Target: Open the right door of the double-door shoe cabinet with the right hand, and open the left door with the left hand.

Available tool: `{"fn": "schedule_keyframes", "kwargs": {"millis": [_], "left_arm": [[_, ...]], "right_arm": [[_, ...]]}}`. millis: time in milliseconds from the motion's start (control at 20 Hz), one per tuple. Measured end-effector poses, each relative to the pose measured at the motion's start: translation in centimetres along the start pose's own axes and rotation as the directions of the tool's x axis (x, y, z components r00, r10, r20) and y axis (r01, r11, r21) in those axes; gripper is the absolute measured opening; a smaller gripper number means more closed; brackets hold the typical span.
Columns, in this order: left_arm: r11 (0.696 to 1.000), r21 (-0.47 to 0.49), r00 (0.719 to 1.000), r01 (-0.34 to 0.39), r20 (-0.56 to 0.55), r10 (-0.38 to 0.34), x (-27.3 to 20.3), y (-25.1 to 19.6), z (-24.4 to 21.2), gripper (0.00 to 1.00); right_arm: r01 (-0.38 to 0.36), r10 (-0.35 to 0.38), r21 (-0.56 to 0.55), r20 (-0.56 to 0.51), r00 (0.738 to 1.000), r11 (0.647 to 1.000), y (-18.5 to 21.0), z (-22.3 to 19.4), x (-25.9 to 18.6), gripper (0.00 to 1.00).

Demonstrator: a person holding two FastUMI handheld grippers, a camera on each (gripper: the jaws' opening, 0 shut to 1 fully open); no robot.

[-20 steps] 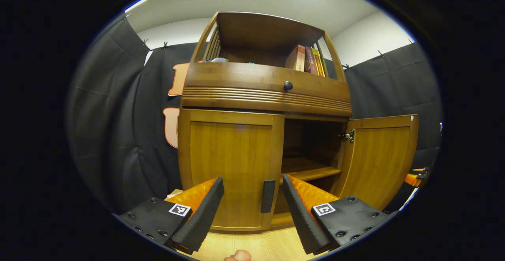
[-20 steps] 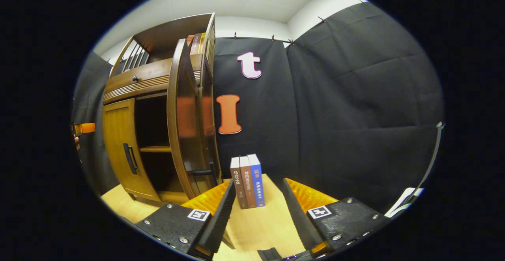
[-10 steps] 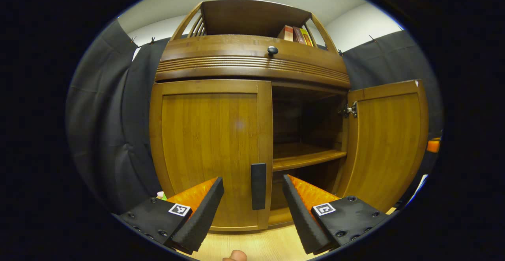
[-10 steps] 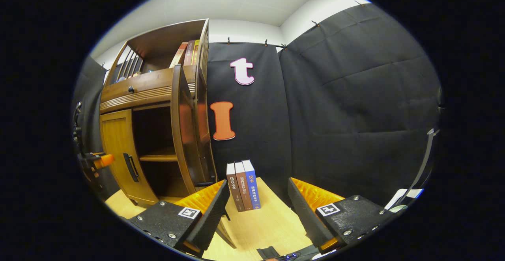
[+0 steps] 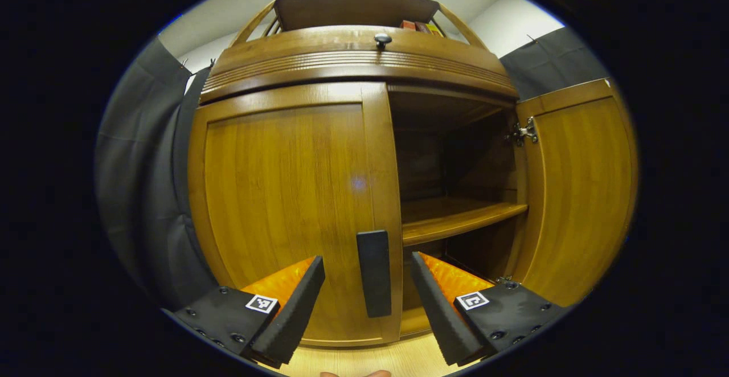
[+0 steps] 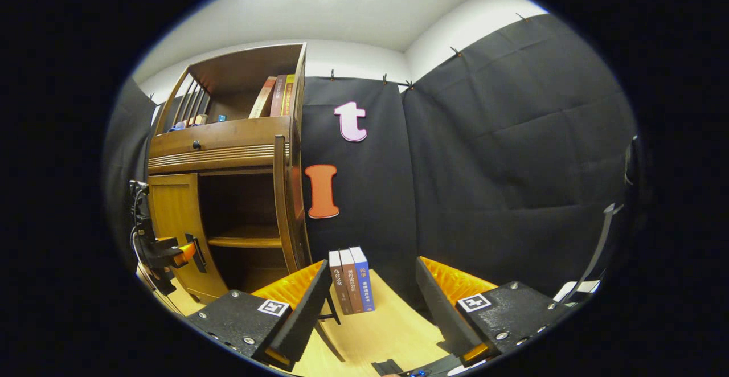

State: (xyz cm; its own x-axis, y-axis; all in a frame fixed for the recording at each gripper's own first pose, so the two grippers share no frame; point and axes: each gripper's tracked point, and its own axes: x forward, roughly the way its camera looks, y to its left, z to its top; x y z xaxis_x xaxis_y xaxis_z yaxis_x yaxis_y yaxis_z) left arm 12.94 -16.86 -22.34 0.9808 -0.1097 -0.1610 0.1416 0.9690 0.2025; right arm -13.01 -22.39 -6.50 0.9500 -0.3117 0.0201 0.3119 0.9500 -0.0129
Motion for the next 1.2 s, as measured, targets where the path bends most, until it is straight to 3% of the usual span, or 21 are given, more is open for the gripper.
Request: {"fn": "schedule_keyframes", "kwargs": {"millis": [150,300,400,550,600,800,850,900,1100,1150,1200], "left_arm": [[1.000,-0.019,1.000,0.018,-0.025,-0.019,1.5,0.1,-1.3,1.00],[1.000,-0.008,1.000,0.024,-0.013,-0.025,2.2,-0.1,-1.5,0.84],[0.999,0.001,0.999,0.037,0.003,-0.037,2.5,-0.5,-1.4,0.80],[0.998,-0.016,0.998,0.063,-0.030,-0.063,2.7,-1.4,-2.4,0.68],[0.998,-0.025,0.998,0.055,-0.030,-0.056,3.1,-1.3,-2.5,0.64],[0.995,-0.080,0.998,0.054,-0.023,-0.056,3.0,-0.9,-2.9,0.48],[0.995,-0.087,0.998,0.053,-0.032,-0.056,3.2,-1.2,-2.8,0.44],[0.995,-0.082,0.998,0.051,-0.036,-0.055,3.3,-1.0,-3.0,0.40],[0.996,-0.079,0.997,0.046,-0.058,-0.051,2.9,-0.9,-3.2,0.32],[0.996,-0.076,0.997,0.048,-0.064,-0.053,2.5,-0.9,-3.3,0.29],[0.996,-0.073,0.996,0.051,-0.071,-0.056,2.0,-1.0,-3.3,0.31]], "right_arm": [[-0.031,0.031,-0.010,0.022,0.999,0.999,1.3,0.9,-0.6,1.00],[-0.029,0.030,-0.035,0.030,0.999,0.999,1.3,1.4,-1.1,1.00],[-0.045,0.045,-0.025,0.028,0.999,0.999,2.0,1.5,-1.2,1.00],[-0.045,0.046,-0.031,0.036,0.998,0.998,2.4,1.9,-1.2,1.00],[-0.044,0.046,-0.038,0.039,0.998,0.998,2.5,2.0,-1.2,0.92],[-0.059,0.061,-0.048,0.042,0.997,0.997,3.3,2.0,-1.3,0.92],[-0.063,0.065,-0.049,0.045,0.997,0.997,3.5,2.2,-1.3,0.96],[-0.066,0.069,-0.048,0.046,0.997,0.997,3.7,2.3,-1.3,0.92],[-0.082,0.084,-0.044,0.052,0.995,0.996,4.6,2.5,-1.4,0.92],[-0.089,0.091,-0.042,0.052,0.995,0.995,5.0,2.6,-1.4,1.00],[-0.097,0.099,-0.041,0.051,0.994,0.994,5.4,2.5,-1.5,1.00]]}}
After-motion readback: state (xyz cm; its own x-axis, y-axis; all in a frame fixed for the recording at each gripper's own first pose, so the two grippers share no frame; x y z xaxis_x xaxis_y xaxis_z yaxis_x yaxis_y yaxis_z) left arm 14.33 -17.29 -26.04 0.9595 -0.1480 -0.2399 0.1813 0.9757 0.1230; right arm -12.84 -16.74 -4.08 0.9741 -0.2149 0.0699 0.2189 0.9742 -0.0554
